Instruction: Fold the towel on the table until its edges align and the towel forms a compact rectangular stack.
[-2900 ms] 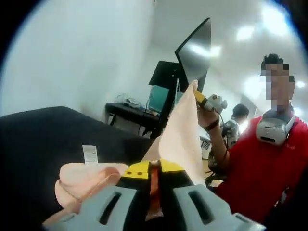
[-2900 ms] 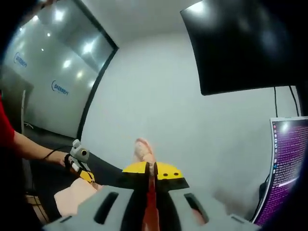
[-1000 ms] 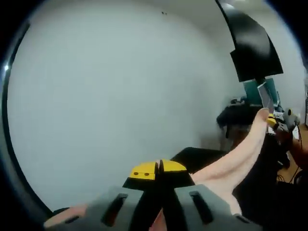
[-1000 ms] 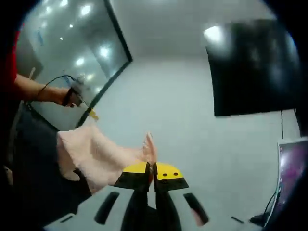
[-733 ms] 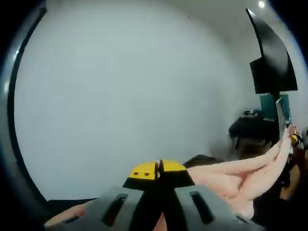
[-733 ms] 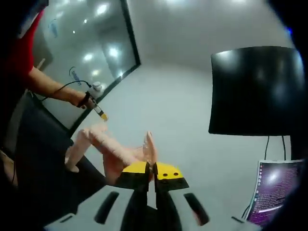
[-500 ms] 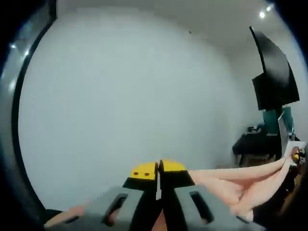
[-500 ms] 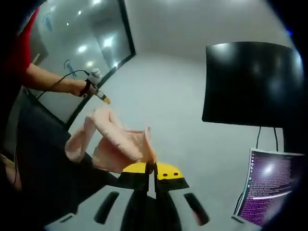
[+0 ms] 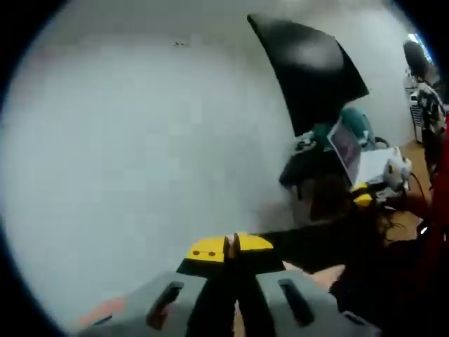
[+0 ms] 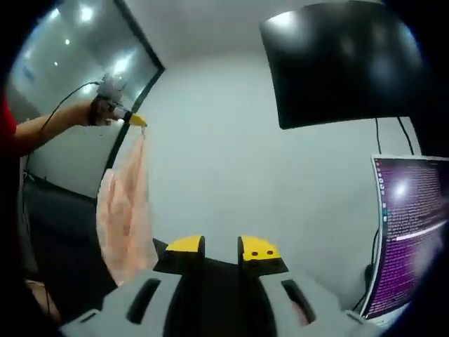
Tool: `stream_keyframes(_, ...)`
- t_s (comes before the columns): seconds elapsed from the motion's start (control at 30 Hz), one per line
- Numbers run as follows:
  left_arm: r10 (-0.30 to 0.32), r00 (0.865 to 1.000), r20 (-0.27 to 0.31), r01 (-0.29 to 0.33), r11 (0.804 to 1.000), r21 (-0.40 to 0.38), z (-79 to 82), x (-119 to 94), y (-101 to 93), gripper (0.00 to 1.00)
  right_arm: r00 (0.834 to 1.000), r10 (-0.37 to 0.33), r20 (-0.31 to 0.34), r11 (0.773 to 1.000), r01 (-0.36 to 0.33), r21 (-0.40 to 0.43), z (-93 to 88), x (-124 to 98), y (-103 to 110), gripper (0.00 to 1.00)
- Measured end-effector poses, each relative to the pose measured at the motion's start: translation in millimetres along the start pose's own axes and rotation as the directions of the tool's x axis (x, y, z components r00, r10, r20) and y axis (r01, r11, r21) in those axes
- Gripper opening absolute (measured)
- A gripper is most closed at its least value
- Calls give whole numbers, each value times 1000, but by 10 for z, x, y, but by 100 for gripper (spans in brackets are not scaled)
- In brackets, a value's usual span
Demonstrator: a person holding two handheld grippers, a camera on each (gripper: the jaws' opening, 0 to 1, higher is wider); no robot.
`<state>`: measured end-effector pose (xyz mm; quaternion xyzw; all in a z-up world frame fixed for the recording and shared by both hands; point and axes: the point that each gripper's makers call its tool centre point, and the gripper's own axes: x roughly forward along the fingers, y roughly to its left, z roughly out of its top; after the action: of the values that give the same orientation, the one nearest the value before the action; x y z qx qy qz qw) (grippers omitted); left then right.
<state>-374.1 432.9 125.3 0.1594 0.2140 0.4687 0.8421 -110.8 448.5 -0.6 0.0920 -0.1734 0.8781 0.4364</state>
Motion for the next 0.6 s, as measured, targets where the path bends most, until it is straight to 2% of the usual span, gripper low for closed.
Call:
stream_keyframes(0.03, -95, 995, -36, 95, 995, -4, -214, 10, -271, 3, 1000, 11, -6, 1000, -11, -5, -15, 21, 34, 16)
stream_keyframes(0.07, -142, 989, -38, 141, 989, -41, -358, 5, -451, 7, 1000, 21, -13, 1000, -22, -7, -40, 47, 63, 16)
stream_keyframes(0.1, -153, 988, -27, 150, 985, -88, -480, -12, -523, 15, 999, 32, -31, 999, -32, -8, -83, 68, 95, 16)
stream_keyframes(0.13, -168, 985, -30, 164, 980, -113, -596, -55, -573, 19, 998, 43, -43, 999, -44, -9, -120, 86, 132, 16)
stream_keyframes(0.17, -157, 988, -16, 153, 979, -132, -686, -114, -552, 20, 998, 53, -45, 999, -53, -8, -148, 99, 165, 16)
stream_keyframes(0.23, -122, 992, 13, 123, 982, -143, -872, -245, -407, 21, 995, 79, -63, 997, -79, -9, -233, 124, 229, 16)
stream_keyframes(0.3, -89, 996, -24, 87, 994, -71, -1148, -318, -278, 23, 990, 89, -106, 995, -92, -31, -395, 161, 283, 16)
stream_keyframes(0.33, -92, 993, -75, 96, 994, 43, -1390, -345, -243, 23, 989, 93, -114, 995, -98, -32, -438, 174, 299, 16)
stream_keyframes(0.37, -93, 988, -121, 106, 989, 102, -1650, -349, -193, 23, 986, 105, -133, 994, -110, -28, -521, 194, 336, 16)
stream_keyframes(0.4, -102, 970, -221, 140, 977, 163, -1994, -350, -186, 22, 984, 113, -139, 993, -117, -23, -546, 200, 362, 16)
stream_keyframes(0.43, -81, 948, -307, 150, 967, 208, -2295, -334, -203, 22, 983, 117, -142, 992, -121, -18, -587, 212, 391, 16)
stream_keyframes(0.47, -69, 933, -352, 168, 952, 258, -2548, -305, -220, 22, 982, 124, -145, 992, -128, -16, -622, 225, 409, 16)
stream_keyframes(0.5, -92, 919, -383, 215, 932, 291, -2782, -267, -252, 21, 980, 128, -151, 991, -132, -15, -662, 241, 425, 16)
stream_keyframes(0.53, -126, 905, -406, 244, 937, 252, -3038, -210, -327, 21, 977, 132, -166, 991, -136, -15, -718, 256, 432, 16)
stream_keyframes(0.57, -138, 897, -419, 245, 946, 214, -3163, -186, -335, 21, 975, 132, -177, 990, -137, -17, -765, 264, 438, 16)
stream_keyframes(0.6, -169, 895, -412, 266, 945, 192, -3329, -115, -396, 21, 974, 134, -180, 990, -139, -18, -807, 271, 441, 16)
